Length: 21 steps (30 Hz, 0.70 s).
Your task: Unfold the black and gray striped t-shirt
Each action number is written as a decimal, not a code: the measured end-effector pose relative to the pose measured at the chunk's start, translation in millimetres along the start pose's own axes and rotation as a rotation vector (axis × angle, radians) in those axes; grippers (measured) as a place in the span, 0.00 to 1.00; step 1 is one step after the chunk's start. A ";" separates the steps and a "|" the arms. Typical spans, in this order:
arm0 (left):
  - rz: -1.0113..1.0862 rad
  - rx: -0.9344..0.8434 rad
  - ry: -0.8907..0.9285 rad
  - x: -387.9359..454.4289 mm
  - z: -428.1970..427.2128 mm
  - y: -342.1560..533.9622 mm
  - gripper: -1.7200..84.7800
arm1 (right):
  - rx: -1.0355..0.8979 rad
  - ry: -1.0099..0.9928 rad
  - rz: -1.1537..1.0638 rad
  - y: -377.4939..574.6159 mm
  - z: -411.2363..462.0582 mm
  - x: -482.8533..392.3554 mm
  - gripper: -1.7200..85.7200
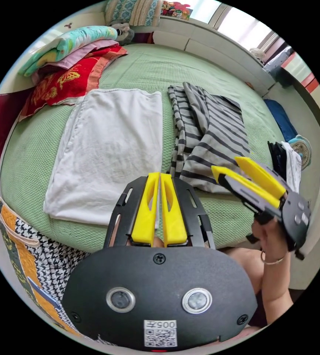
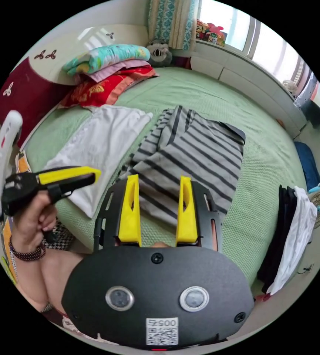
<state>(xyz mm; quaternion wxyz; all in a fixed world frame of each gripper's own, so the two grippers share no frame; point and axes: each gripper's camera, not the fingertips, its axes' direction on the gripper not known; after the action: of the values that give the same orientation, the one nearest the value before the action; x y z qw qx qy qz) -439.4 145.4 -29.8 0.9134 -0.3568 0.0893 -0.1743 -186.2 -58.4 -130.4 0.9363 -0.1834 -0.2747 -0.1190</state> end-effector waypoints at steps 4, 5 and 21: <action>-0.028 0.031 0.015 -6.5 -1.7 5.0 0.04 | 0.015 -0.149 -0.029 10.0 -0.6 -8.9 0.19; -0.047 0.041 0.032 -9.5 -2.5 5.2 0.04 | 0.024 -0.143 -0.038 10.4 -0.5 -9.4 0.19; 0.076 0.011 0.034 29.3 22.8 -3.2 0.05 | -0.071 -0.214 -0.040 26.1 7.7 63.3 0.01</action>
<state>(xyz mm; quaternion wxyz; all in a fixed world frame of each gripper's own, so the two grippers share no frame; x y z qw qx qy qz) -406.6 146.1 -12.1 0.9197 -0.3450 0.1174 -0.1462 -129.4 -39.4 -96.2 0.8920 -0.2226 -0.3724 -0.1271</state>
